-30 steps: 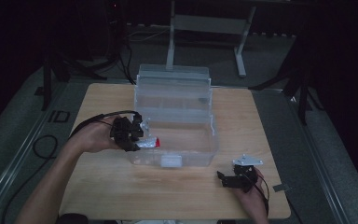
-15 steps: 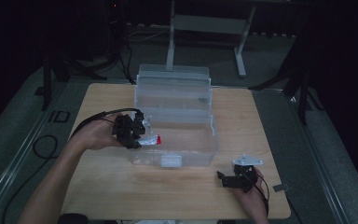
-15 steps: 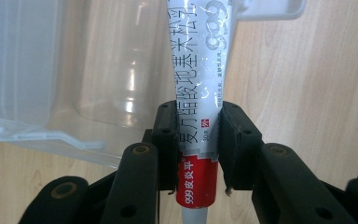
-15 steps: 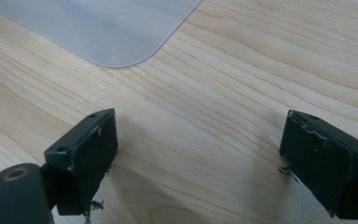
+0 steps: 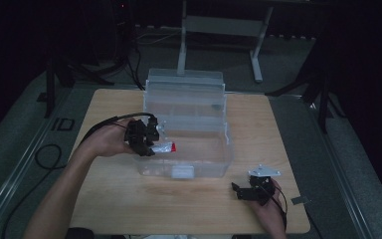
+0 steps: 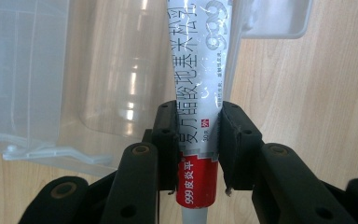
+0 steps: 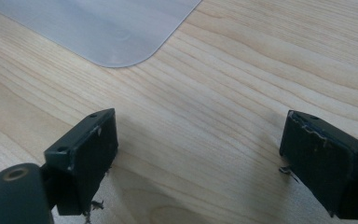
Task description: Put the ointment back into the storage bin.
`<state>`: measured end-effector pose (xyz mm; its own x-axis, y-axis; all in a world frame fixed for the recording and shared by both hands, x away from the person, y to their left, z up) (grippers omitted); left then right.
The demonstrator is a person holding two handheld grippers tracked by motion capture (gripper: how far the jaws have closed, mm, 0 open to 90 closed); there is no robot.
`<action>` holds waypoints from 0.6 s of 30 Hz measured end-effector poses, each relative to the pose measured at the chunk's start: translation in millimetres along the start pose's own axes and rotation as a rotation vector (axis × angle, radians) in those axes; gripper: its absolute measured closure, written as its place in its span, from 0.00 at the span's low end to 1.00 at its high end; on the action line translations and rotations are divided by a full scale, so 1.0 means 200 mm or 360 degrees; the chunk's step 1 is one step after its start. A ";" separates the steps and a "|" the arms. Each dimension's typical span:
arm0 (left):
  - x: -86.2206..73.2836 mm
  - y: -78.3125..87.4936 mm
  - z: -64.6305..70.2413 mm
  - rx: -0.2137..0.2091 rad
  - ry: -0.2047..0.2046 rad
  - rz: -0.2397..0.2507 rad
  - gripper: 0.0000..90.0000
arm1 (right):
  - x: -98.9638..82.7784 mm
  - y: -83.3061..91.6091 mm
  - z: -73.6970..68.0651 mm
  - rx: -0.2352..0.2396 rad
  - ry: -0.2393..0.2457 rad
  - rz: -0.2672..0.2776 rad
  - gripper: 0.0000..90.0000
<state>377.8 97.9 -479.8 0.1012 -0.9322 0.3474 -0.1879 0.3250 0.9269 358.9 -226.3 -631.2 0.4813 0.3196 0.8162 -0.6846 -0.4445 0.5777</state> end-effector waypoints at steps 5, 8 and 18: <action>0.00 -0.02 -0.01 -0.0019 -0.0017 -0.0006 0.78 | 0.00 0.00 0.00 0.0000 0.0000 0.0000 0.12; 0.00 -0.03 -0.01 -0.0027 -0.0017 -0.0012 0.78 | 0.00 0.00 0.00 0.0000 0.0000 0.0000 0.12; -0.01 -0.07 -0.02 -0.0051 -0.0019 -0.0044 0.78 | 0.00 0.00 0.00 0.0000 -0.0002 -0.0001 0.12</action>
<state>384.1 94.8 -492.9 0.0939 -0.9427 0.3202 -0.1539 0.3040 0.9402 358.8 -226.3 -631.2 0.4825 0.3188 0.8158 -0.6843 -0.4442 0.5783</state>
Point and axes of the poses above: each handheld gripper's, and its own axes: y roughly backward along the jaws, x roughly out of its top, z roughly to its right, the point moved 10 cm from there along -y, roughly forward along the jaws, and after that the axes turned 9 degrees about z, right-handed, at the moved point
